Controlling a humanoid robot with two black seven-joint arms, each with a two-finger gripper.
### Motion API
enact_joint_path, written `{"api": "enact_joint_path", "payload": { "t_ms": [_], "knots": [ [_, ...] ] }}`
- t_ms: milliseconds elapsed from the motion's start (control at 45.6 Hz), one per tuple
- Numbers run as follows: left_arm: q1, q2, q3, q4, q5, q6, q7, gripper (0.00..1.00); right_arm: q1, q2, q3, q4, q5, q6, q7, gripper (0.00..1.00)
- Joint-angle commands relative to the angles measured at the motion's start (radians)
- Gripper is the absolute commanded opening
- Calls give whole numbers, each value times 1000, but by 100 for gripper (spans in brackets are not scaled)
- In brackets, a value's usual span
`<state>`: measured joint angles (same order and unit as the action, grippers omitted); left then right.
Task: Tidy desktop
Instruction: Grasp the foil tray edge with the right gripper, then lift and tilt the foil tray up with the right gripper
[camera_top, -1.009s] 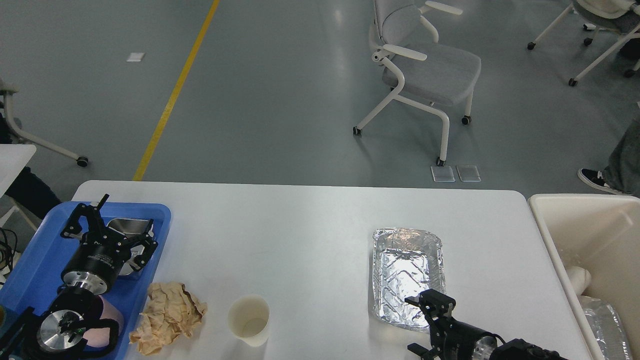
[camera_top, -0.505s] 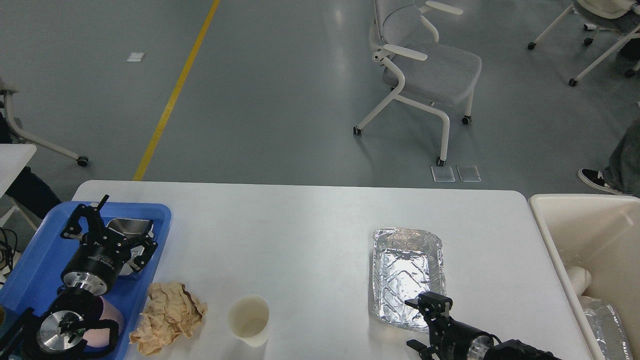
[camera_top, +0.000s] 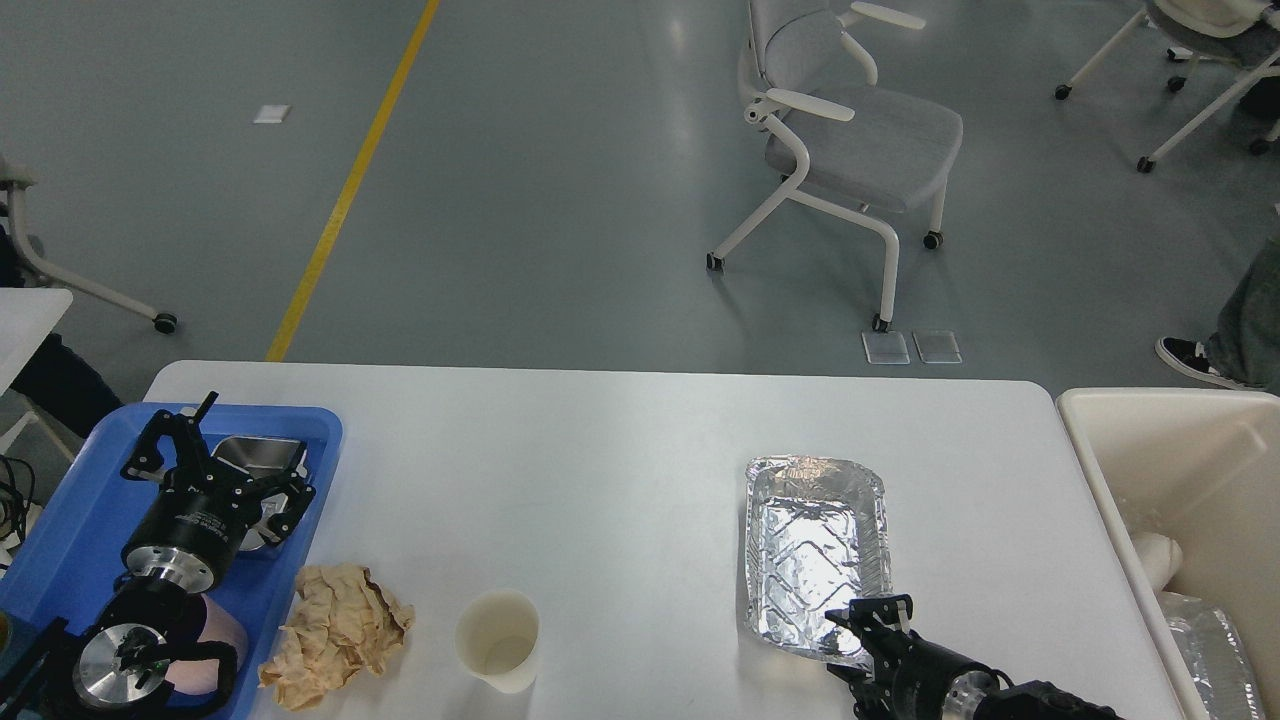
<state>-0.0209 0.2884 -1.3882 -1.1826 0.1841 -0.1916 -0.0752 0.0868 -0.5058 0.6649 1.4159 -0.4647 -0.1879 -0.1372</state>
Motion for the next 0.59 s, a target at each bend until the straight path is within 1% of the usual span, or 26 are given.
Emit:
{"api": "enact_joint_path", "payload": {
  "t_ms": [0, 88, 132, 219, 241, 571],
  "knots": [
    [1, 0, 0, 0, 0, 0, 0, 97, -7, -3, 1, 9, 0, -5, 10, 30],
    [1, 0, 0, 0, 0, 0, 0, 97, -7, -5, 2, 11, 0, -10, 16, 20],
    [1, 0, 0, 1, 0, 0, 0, 97, -9, -5, 2, 15, 0, -10, 21, 17],
    [1, 0, 0, 0, 0, 0, 0, 97, -9, -5, 1, 24, -2, -1, 24, 1],
    [1, 0, 0, 0, 0, 0, 0, 97, -9, -7, -1, 29, -2, 1, 24, 0],
    [4, 0, 0, 0, 0, 1, 0, 97, -9, -30, -8, 49, -2, 13, 10, 0]
  ]
}}
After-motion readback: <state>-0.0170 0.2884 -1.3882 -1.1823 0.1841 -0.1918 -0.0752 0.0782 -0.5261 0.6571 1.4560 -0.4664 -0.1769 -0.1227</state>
